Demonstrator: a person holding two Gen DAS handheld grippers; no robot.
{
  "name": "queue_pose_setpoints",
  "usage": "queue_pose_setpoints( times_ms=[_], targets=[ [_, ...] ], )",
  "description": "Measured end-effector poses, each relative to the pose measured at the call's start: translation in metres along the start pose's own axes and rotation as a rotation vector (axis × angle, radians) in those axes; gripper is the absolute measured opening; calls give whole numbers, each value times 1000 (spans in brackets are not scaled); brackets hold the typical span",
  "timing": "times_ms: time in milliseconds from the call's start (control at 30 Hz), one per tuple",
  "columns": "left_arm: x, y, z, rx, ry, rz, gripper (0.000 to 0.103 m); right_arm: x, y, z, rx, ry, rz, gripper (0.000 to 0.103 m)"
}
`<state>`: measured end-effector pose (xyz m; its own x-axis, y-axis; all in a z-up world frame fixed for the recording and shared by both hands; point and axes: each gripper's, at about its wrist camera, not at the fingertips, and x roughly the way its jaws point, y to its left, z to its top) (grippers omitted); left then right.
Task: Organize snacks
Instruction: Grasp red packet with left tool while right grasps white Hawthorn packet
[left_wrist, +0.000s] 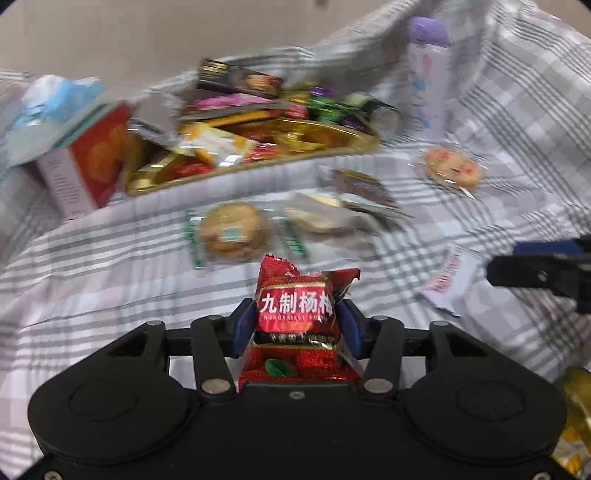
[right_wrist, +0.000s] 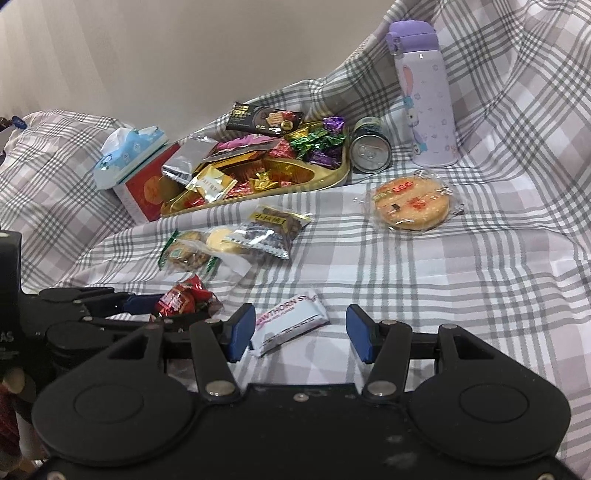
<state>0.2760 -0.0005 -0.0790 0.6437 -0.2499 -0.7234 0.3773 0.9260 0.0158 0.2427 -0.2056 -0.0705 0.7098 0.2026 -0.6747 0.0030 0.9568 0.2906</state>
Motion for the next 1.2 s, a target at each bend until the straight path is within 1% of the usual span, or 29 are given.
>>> queue_pose_setpoints(
  times_ms=[133, 300, 333, 467, 533, 733, 833, 1000, 1200],
  targets=[
    [-7, 15, -4, -47, -15, 70, 54, 2, 8, -1, -13, 21, 32, 57],
    [2, 25, -6, -95, 32, 69, 57, 9, 18, -4, -23, 64, 70, 57],
    [3, 26, -7, -99, 31, 72, 58, 10, 20, -4, -26, 69, 70, 57],
    [3, 23, -8, -96, 25, 84, 58, 20, 27, -3, -39, 82, 54, 57],
    [3, 24, -8, -103, 22, 78, 58, 23, 26, -1, -33, 88, 51, 57],
    [4, 26, -8, -111, 26, 68, 58, 46, 24, 6, -4, 98, 3, 57],
    [4, 27, -7, -123, 29, 63, 58, 53, 26, 10, -14, 86, -9, 57],
    [5, 25, -7, -122, 31, 72, 58, 66, 34, 16, -77, 68, -43, 58],
    [5, 25, -8, -122, 27, 71, 58, 73, 50, 6, -248, 42, -109, 58]
  ],
)
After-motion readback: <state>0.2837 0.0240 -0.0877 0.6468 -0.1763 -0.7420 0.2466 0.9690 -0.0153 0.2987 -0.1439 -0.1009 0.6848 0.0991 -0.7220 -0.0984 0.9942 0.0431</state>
